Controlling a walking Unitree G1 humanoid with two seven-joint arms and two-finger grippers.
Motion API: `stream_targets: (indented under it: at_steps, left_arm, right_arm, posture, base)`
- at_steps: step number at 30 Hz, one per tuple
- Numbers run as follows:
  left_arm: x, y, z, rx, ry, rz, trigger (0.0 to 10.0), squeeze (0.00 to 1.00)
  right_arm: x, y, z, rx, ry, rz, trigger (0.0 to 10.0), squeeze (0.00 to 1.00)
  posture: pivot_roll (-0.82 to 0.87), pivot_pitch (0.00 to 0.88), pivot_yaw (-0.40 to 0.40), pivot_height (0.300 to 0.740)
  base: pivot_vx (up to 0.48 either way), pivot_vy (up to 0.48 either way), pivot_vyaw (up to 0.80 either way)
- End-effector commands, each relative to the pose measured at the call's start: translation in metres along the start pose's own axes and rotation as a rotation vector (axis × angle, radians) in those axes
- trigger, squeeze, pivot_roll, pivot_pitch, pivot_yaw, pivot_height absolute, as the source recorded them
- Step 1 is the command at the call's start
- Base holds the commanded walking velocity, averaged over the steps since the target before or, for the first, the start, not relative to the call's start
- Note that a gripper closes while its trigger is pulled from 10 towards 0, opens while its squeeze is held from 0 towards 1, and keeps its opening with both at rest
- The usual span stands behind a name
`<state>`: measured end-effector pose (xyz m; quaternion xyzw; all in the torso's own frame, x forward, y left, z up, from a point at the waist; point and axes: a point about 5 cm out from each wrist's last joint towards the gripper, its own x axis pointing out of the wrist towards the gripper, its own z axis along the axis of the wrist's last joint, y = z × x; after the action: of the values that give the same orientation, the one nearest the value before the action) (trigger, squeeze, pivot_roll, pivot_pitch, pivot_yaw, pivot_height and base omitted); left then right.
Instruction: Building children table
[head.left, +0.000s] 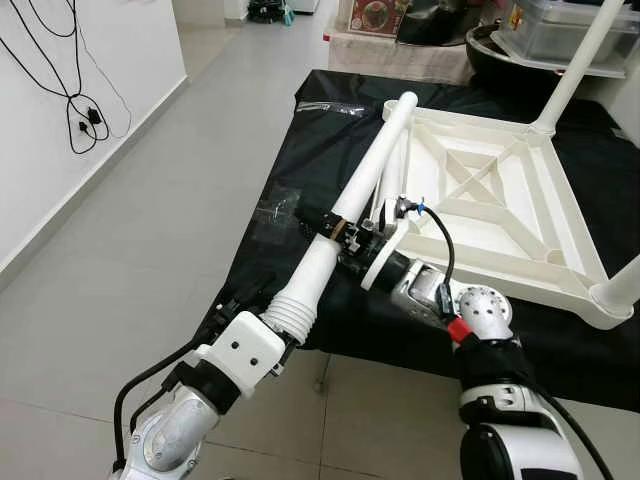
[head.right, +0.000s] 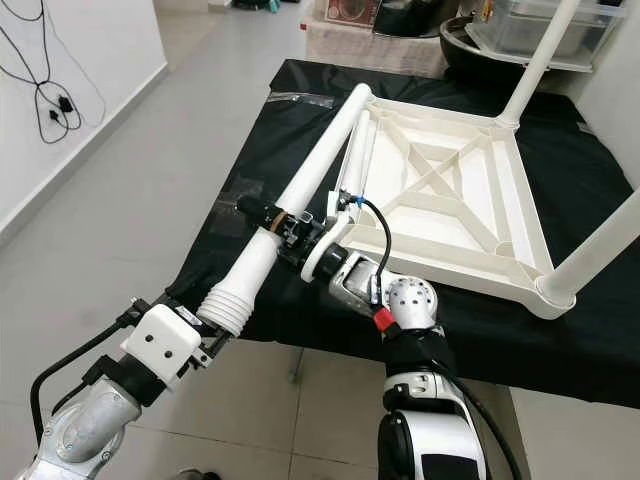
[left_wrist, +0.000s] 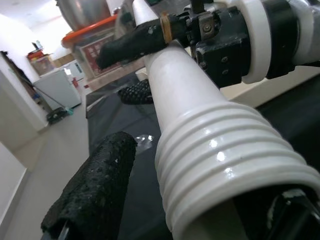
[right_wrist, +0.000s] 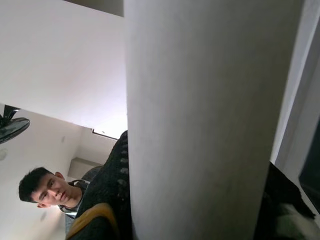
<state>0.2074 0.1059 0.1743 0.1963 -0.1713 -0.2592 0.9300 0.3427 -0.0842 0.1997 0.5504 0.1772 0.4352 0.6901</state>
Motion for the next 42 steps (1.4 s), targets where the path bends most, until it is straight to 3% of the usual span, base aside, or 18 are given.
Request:
stream_targets:
  at_steps: [1,7,16,19,20,23,24,25,28,35,36,37,38,42]
  left_arm:
    - [-0.003,-0.002,-0.012,-0.030,0.074,-0.005,10.0,0.00]
    - [-0.015,0.005,-0.025,-0.113,0.155,0.034,10.0,0.00]
    - [-0.022,0.000,-0.022,-0.109,0.154,0.021,10.0,0.00]
    - [-0.021,-0.001,-0.020,-0.097,0.150,0.022,10.0,0.00]
    - [-0.020,0.000,-0.020,-0.090,0.153,0.037,10.0,0.00]
    - [-0.015,0.015,-0.023,-0.071,0.181,0.152,10.0,0.00]
    - [-0.014,0.020,-0.023,-0.071,0.183,0.180,10.0,0.00]
    - [-0.014,0.020,-0.023,-0.071,0.183,0.180,10.0,0.00]
    - [-0.008,0.036,-0.024,-0.048,0.193,0.260,10.0,0.00]
    - [0.003,0.045,-0.018,-0.096,0.176,0.328,10.0,0.00]
    - [0.007,0.042,-0.016,-0.113,0.170,0.332,10.0,0.00]
    - [0.007,0.042,-0.016,-0.113,0.170,0.332,10.0,0.00]
    - [0.012,0.036,-0.014,-0.130,0.161,0.326,10.0,0.00]
    - [0.015,0.027,-0.012,-0.141,0.154,0.312,10.0,0.00]
  right_arm:
    - [0.006,0.010,0.007,-0.025,-0.024,0.056,0.0,0.00]
    - [0.003,0.012,0.026,-0.068,-0.105,0.029,0.0,0.00]
    - [0.003,0.014,0.058,-0.111,-0.253,-0.022,0.0,0.00]
    - [0.003,0.014,0.068,-0.193,-0.307,-0.075,0.0,0.00]
    - [0.004,0.016,0.072,-0.277,-0.320,-0.110,0.0,0.00]
    - [0.011,0.026,0.075,-0.827,-0.324,-0.295,0.0,0.00]
    - [0.013,0.029,0.073,-0.935,-0.317,-0.316,0.0,0.00]
    - [0.013,0.029,0.073,-0.935,-0.317,-0.316,0.0,0.00]
    - [0.015,0.031,0.067,-1.159,-0.341,-0.367,0.0,0.00]
    - [0.017,0.034,0.061,-1.264,-0.406,-0.411,0.0,0.00]
    - [0.019,0.035,0.058,-1.310,-0.414,-0.414,10.0,0.00]
    - [0.019,0.035,0.058,-1.310,-0.414,-0.414,10.0,0.00]
    - [0.021,0.038,0.053,-1.384,-0.442,-0.406,10.0,0.00]
    - [0.020,0.043,0.052,-1.441,-0.494,-0.408,10.0,0.00]
  posture:
    - [0.10,0.092,-0.062,0.740]
    - [0.10,0.102,-0.060,0.740]
    - [0.11,0.107,-0.064,0.740]
    - [0.11,0.108,-0.063,0.740]
    - [0.11,0.108,-0.064,0.740]
    - [0.11,0.110,-0.058,0.740]
    - [0.10,0.110,-0.059,0.740]
    - [0.10,0.110,-0.059,0.740]
    - [0.10,0.112,-0.059,0.740]
    - [0.11,0.115,-0.056,0.740]
    - [0.10,0.113,-0.058,0.740]
    - [0.10,0.113,-0.058,0.740]
    - [0.10,0.114,-0.057,0.740]
    - [0.10,0.112,-0.058,0.740]
  base:
    - [0.000,0.000,0.00]
    - [0.000,0.000,0.00]
    - [0.000,0.000,0.00]
    - [0.000,0.000,0.00]
    - [0.000,0.000,0.00]
    - [0.000,0.000,0.00]
    - [0.000,0.000,0.00]
    - [0.000,0.000,0.00]
    - [0.000,0.000,0.00]
    - [0.000,0.000,0.00]
    - [0.000,0.000,0.00]
    - [0.000,0.000,0.00]
    - [0.000,0.000,0.00]
    - [0.000,0.000,0.00]
